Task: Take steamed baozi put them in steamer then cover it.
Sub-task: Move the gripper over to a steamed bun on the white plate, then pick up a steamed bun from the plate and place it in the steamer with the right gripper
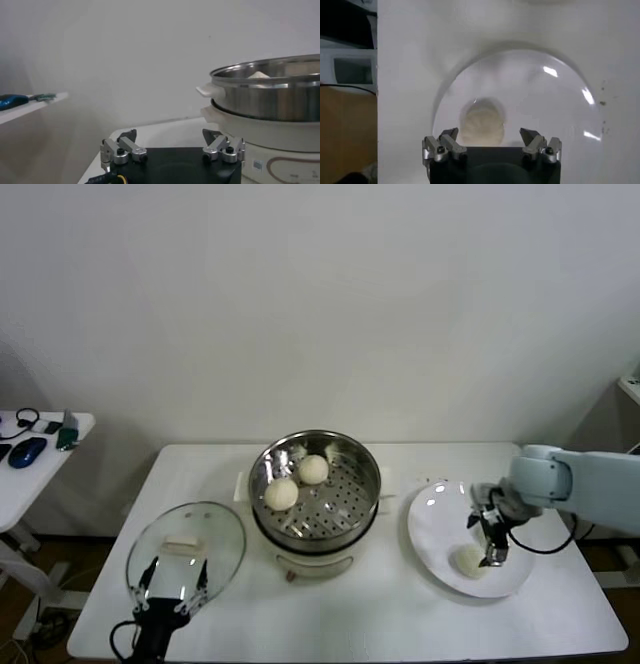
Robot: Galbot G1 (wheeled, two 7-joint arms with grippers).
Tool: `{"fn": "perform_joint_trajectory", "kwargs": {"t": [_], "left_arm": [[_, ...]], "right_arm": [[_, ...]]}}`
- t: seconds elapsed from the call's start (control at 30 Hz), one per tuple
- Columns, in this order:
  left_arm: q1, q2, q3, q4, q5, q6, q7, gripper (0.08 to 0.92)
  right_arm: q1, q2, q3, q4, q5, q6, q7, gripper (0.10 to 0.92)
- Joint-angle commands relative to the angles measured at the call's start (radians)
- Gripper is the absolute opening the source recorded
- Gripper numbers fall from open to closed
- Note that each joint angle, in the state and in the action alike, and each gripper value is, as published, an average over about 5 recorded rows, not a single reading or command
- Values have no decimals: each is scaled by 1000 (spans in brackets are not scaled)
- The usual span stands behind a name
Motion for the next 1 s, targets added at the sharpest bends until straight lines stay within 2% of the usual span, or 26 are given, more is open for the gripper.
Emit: {"fn": "perform_joint_trajectory", "kwargs": {"t": [0.03,0.43,0.77,1.0], "left_arm": [[5,-2,0,-4,4,-1,0,823],[7,-2,-3,-8,3,-1,-1,823],[5,-4,-4,-10,4,0,-1,823],[9,-3,-7,-16,9,3,-1,823]], "right_arm": [[-215,-19,143,-55,-67,-13,17,823],[-254,14,192,-109,-83,-25,32,812],[-220,12,189,-107,-79,-7,7,649],[156,72,-6,-65,-50,137,-105,636]]}}
